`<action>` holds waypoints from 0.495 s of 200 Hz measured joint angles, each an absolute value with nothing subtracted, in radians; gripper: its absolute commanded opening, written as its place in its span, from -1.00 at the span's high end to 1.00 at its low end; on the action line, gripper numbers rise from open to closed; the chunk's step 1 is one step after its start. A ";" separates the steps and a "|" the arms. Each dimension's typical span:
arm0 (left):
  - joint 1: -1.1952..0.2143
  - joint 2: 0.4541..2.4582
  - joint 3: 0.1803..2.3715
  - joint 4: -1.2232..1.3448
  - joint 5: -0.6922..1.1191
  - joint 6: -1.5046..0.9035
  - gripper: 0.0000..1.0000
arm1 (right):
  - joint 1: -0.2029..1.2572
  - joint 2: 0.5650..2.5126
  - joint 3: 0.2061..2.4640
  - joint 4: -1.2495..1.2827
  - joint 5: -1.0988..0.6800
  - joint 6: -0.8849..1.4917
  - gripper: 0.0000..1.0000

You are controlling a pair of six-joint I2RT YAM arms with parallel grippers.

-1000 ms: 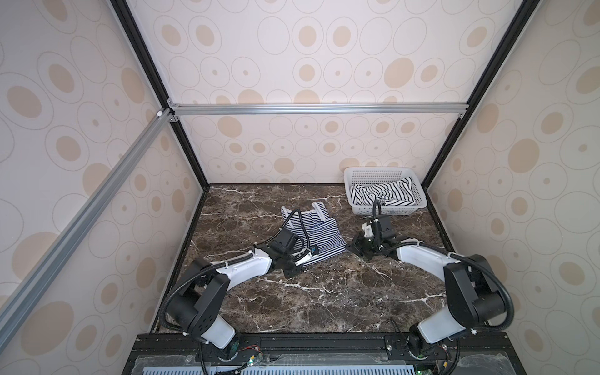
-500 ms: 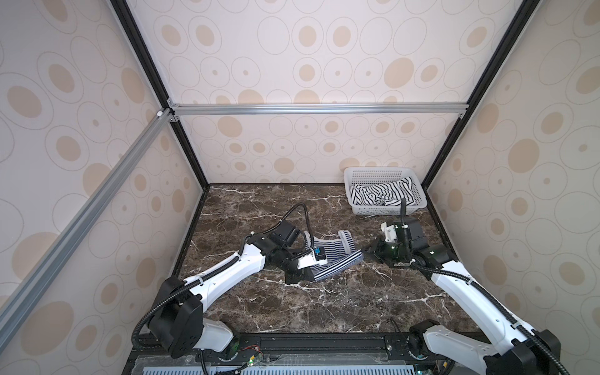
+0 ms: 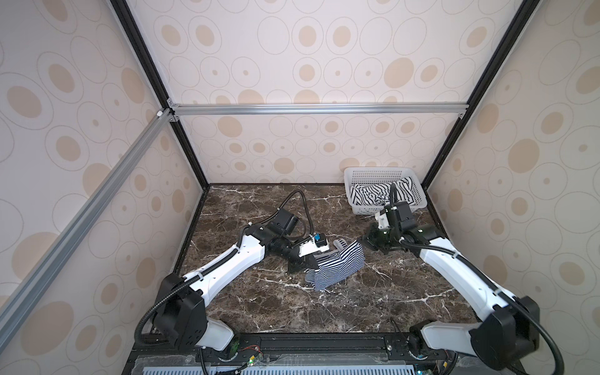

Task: Fold and stack tank tops
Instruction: Fold the tank top at the center of the table.

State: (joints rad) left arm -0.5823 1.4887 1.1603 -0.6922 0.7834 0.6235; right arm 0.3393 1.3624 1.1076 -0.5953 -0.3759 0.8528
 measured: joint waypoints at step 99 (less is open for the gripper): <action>-0.392 1.737 1.194 -0.580 0.780 0.632 1.00 | 0.339 1.789 1.349 -0.552 -0.366 0.784 0.89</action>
State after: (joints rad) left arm -0.3916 1.7367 1.1942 -0.5804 0.7803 0.6323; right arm 0.3393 1.7889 1.3487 -0.5518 -0.3660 0.7841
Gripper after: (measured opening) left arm 0.048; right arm 0.053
